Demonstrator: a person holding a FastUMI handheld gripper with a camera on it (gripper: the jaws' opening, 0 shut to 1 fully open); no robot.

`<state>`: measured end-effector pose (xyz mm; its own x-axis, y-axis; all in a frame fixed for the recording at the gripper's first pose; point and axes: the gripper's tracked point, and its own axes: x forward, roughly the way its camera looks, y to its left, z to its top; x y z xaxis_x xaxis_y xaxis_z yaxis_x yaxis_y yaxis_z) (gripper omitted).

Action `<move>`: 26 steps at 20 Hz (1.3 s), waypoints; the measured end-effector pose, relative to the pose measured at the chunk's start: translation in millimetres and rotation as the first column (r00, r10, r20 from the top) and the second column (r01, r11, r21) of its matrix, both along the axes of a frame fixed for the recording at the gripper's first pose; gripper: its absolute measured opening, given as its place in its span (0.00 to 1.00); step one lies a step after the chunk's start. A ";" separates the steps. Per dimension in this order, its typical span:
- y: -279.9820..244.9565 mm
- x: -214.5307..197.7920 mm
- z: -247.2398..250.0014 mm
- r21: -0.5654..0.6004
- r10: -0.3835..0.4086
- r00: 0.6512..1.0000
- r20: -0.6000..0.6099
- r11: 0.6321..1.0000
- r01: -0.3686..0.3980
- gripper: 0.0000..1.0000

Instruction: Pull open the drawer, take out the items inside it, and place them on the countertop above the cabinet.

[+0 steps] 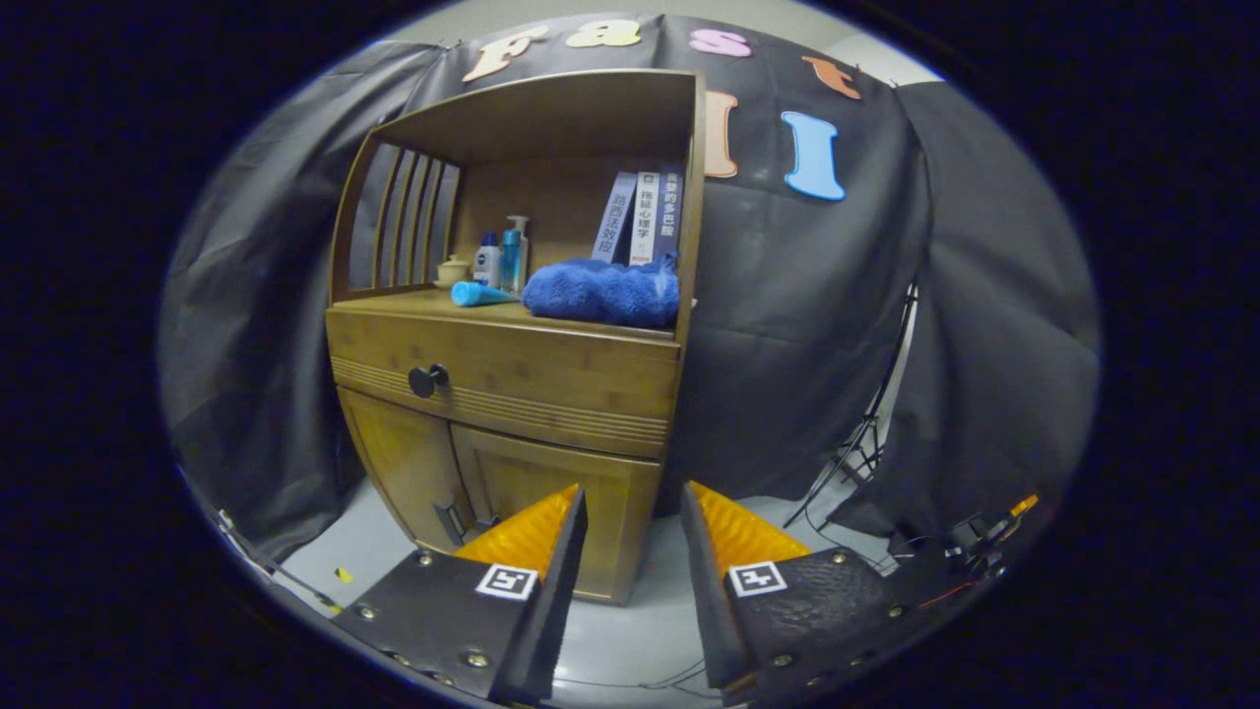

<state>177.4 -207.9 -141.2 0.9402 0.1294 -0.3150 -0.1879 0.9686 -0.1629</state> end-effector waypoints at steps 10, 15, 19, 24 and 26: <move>-6.3 2.1 2.8 0.013 -0.014 1.000 0.007 1.000 0.014 0.56; -7.4 2.8 -0.5 0.024 -0.019 1.000 0.007 1.000 0.019 0.56; -8.4 4.0 -0.8 0.031 -0.022 1.000 0.010 0.999 0.021 0.56; -14.8 3.3 0.7 0.037 -0.036 0.999 0.034 0.999 0.035 0.56; -19.9 1.5 3.8 0.046 -0.048 0.997 0.053 0.998 0.046 0.56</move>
<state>179.0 -227.8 -137.5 0.9612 0.0976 -0.2580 -0.1340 0.9827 -0.1277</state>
